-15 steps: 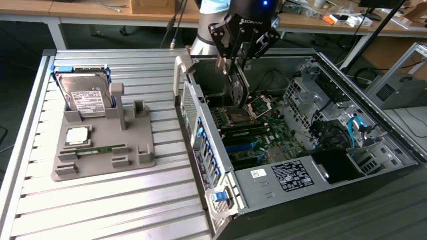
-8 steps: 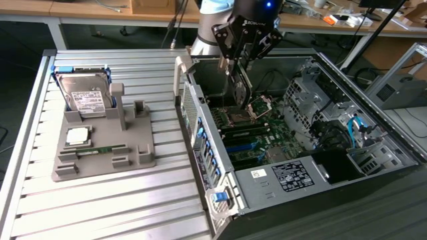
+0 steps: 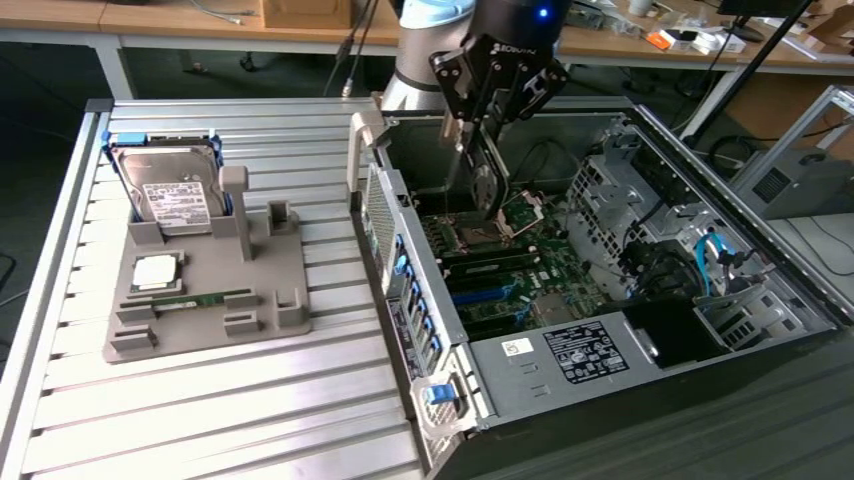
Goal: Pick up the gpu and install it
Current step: 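Pick up the gpu and move the gpu toward the slot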
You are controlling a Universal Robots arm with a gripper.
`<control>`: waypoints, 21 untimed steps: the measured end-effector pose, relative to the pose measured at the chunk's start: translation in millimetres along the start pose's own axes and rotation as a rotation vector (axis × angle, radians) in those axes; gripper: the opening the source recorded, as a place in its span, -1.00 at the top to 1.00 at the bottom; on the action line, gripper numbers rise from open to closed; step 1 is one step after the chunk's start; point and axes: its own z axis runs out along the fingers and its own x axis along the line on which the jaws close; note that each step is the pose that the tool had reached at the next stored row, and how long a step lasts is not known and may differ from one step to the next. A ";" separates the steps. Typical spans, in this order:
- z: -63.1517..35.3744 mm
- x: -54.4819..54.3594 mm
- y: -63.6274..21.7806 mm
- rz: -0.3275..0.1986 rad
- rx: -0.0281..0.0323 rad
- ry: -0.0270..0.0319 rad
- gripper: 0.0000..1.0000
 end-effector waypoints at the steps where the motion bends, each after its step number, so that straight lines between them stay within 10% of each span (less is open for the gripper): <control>1: 0.4 -0.6 0.0 0.000 -0.0001 0.0001 0.46; 21: 6.0 -12.2 0.6 0.000 0.0000 0.0005 0.46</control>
